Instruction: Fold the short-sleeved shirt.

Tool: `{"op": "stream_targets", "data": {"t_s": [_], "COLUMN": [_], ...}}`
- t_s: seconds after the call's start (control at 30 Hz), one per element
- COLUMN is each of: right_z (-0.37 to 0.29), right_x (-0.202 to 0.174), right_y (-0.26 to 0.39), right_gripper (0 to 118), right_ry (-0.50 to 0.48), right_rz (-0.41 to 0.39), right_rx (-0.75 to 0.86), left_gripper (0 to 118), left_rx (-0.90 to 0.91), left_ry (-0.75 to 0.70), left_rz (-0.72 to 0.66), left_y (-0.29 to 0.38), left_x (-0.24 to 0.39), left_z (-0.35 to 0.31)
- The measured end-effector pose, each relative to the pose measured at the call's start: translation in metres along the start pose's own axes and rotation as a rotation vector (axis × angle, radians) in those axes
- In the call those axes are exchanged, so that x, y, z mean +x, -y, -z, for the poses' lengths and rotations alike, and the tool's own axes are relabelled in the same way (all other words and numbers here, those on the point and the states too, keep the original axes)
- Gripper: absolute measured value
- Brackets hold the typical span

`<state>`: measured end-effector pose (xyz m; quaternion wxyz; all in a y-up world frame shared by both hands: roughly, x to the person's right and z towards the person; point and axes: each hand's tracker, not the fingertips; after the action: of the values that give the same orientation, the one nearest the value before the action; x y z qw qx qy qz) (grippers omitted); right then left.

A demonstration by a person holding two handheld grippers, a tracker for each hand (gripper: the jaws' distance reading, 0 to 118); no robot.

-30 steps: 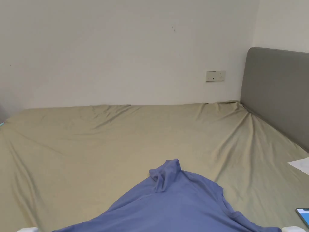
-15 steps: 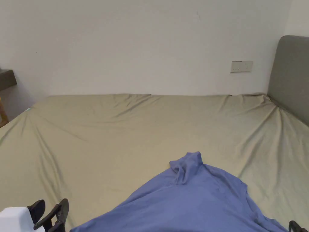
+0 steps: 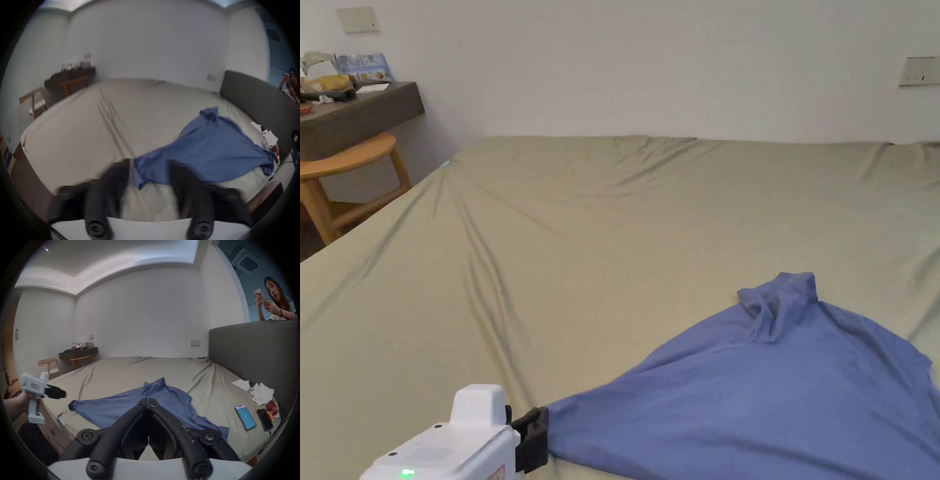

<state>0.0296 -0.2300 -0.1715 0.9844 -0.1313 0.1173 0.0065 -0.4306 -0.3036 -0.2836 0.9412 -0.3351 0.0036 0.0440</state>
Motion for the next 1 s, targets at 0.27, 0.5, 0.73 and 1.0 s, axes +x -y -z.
{"op": "stream_targets", "data": {"t_s": [0.27,0.5,0.73,1.0], "right_z": [0.019,0.032,0.054,0.18], "right_x": [-0.021,-0.02,-0.004,0.07], "right_y": [-0.002,0.002,0.012,-0.005], "right_gripper": [1,1,1,2], "right_ry": [-0.08,-0.083,-0.069,-0.055], "right_rz": [-0.032,-0.034,-0.022,-0.039], "right_rx": [-0.04,-0.072,-0.134,-0.273], "left_gripper": [80,7,5,5], "left_rx": [-0.138,-0.04,0.106,0.171], "left_ry": [-0.049,-0.044,0.028,0.085], "left_rz": [-0.034,0.057,0.088,0.089], "left_y": [0.01,0.026,0.03,0.006], "left_x": [-0.025,0.003,0.017,0.03], "left_z": [0.079,0.063,0.013,-0.001]}}
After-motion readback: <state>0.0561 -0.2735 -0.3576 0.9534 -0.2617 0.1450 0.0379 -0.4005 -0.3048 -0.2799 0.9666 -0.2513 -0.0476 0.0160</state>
